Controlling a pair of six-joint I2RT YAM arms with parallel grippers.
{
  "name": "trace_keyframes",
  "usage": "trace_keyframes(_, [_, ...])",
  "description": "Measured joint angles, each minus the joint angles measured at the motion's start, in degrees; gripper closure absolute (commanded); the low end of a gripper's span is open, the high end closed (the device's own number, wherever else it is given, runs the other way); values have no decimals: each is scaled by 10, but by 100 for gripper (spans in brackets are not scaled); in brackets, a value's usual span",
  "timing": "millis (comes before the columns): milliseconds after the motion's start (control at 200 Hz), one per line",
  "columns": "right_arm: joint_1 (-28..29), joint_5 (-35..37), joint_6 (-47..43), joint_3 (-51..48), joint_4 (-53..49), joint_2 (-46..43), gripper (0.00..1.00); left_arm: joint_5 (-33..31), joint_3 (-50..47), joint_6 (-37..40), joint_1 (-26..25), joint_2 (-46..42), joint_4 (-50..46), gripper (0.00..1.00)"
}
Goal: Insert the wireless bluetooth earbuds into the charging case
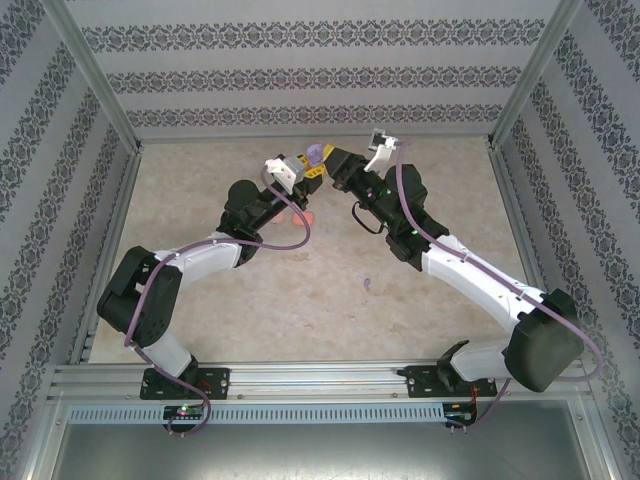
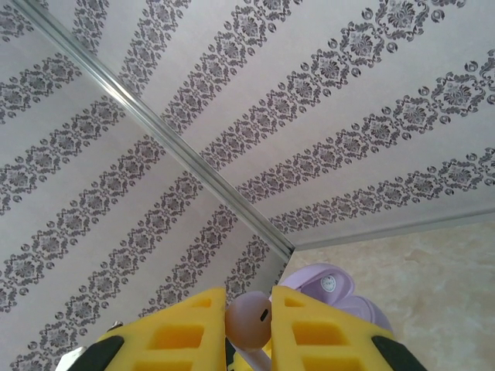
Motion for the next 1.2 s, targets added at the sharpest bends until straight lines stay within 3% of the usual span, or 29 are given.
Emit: trace_keyframes(1199, [1,3,15,-4,27,43,86,11,0,-2,-4,-10,-18,100])
